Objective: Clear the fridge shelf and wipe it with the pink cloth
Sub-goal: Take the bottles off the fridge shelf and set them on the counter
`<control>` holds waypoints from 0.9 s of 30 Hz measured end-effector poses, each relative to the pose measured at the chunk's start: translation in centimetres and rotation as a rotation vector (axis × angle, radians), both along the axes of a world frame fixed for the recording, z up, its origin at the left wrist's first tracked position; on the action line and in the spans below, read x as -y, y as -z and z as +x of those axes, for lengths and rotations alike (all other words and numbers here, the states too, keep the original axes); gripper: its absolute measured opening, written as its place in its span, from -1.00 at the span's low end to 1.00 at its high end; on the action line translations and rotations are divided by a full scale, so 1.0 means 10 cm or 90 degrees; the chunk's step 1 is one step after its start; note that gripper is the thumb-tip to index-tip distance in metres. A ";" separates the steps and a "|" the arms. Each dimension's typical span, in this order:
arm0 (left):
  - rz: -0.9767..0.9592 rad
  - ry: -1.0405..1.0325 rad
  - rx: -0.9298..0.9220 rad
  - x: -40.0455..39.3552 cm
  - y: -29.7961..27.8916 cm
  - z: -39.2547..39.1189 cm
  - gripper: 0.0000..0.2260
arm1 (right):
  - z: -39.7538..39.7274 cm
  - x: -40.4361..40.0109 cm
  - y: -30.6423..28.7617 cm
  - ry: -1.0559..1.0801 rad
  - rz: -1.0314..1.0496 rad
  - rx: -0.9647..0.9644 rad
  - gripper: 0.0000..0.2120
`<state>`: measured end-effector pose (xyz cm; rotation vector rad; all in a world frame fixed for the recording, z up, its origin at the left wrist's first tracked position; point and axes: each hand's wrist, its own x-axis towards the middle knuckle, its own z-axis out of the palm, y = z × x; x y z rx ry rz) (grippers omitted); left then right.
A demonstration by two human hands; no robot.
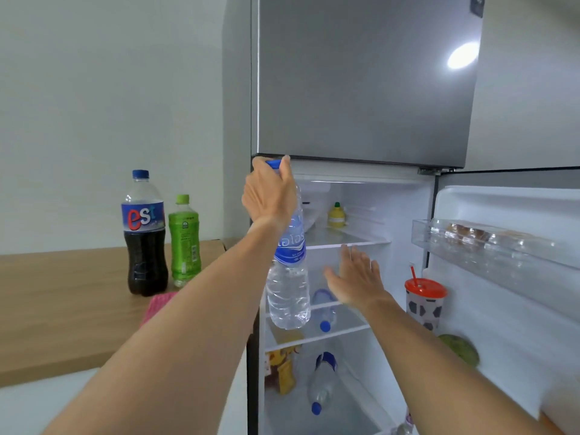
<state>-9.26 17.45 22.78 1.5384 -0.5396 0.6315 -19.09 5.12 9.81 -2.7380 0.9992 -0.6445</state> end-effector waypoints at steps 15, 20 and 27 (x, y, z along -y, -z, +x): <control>0.044 -0.192 -0.020 -1.40 -0.50 0.72 -0.68 | 0.82 -1.37 -0.55 -0.206 -0.004 0.069 -0.49; 0.080 -0.249 -0.026 -1.74 -0.35 1.06 -0.67 | 1.21 -1.68 -0.36 -0.276 -0.041 0.029 -0.52; 0.073 -0.296 -0.051 -2.16 -0.29 1.52 -0.67 | 1.67 -1.89 0.22 -0.310 0.046 -0.095 -0.43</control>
